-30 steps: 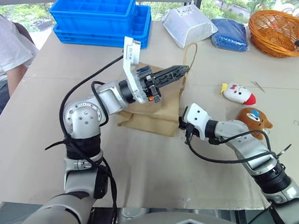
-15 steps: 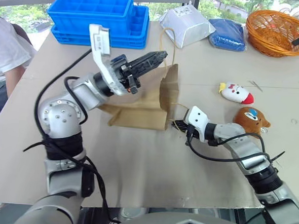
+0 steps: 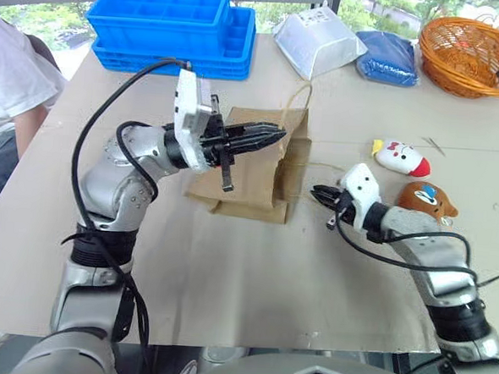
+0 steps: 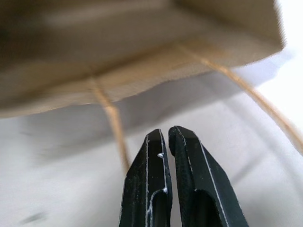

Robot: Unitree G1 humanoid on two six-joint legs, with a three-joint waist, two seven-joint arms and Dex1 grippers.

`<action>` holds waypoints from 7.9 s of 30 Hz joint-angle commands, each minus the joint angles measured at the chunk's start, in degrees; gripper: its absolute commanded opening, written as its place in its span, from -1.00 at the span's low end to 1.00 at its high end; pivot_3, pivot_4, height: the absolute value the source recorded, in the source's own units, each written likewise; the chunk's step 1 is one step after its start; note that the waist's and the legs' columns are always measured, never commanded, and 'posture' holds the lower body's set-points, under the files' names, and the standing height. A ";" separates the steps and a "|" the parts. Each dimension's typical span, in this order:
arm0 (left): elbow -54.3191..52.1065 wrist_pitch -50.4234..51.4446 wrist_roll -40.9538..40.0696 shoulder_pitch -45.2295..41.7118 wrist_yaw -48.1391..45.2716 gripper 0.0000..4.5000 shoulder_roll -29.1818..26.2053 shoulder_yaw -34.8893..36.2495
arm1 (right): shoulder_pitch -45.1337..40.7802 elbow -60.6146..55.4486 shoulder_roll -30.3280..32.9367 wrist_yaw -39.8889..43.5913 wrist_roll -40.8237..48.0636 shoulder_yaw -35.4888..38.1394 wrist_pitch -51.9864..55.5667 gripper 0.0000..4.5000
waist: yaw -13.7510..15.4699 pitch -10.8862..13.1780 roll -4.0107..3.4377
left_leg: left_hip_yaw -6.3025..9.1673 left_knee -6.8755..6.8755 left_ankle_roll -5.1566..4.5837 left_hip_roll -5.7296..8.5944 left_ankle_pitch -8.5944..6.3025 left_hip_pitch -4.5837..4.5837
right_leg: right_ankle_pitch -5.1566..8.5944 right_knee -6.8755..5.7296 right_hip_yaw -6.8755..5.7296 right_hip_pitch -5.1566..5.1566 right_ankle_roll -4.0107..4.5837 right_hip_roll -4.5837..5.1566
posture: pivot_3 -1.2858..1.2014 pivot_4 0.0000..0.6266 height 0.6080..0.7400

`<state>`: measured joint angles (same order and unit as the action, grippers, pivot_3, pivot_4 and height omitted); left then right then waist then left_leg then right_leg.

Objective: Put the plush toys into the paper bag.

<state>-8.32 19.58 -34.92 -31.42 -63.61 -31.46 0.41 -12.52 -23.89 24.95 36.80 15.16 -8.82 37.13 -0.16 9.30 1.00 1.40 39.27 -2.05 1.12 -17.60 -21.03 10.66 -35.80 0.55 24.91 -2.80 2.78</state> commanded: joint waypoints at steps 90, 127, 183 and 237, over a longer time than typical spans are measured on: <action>-7.32 -3.62 -0.69 7.70 -2.34 -1.00 1.63 0.77 | -18.09 6.73 9.26 16.68 -1.94 -2.44 -11.37 0.35 | -0.35 0.18 -0.02 | 0.12 0.16 -0.08 0.04 -0.04 -0.84 | -0.03 -0.09 -0.38 0.73 -0.03 0.27 | 0.03 -0.52 1.00; -12.91 -3.16 -1.38 8.98 5.98 -1.00 2.03 1.10 | -11.67 0.90 13.72 12.44 -8.37 -4.66 -15.98 -0.97 | -0.50 0.16 -0.04 | 0.06 0.23 -0.11 -0.04 -0.04 -0.74 | -0.06 -0.13 -0.28 0.60 -0.06 0.16 | 0.03 -0.52 1.00; -14.71 -2.92 -1.79 15.87 4.56 -1.00 -2.74 5.16 | -19.11 12.59 1.25 8.32 6.27 0.86 23.89 -0.65 | -0.44 0.15 -0.04 | 0.25 0.17 0.09 0.07 0.07 -0.82 | -0.13 -0.12 -0.51 0.65 0.07 0.24 | 0.03 -0.52 1.00; 31.09 -3.33 5.56 -20.11 -15.27 -0.18 -0.09 2.98 | -9.81 -13.64 30.31 -24.62 77.08 24.08 15.98 -0.18 | -0.52 0.06 -0.06 | 0.24 0.30 -0.40 -0.10 -0.17 -0.96 | -0.13 -0.11 -0.63 0.64 0.04 0.13 | 0.03 -0.52 1.00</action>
<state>27.02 13.23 -26.84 -51.65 -79.32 -30.20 1.21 -22.47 -35.58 54.11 9.54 93.18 11.21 54.39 -0.68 9.36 0.94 1.64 39.58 -2.45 1.00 -17.76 -21.99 10.53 -35.91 -0.09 25.55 -2.77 2.91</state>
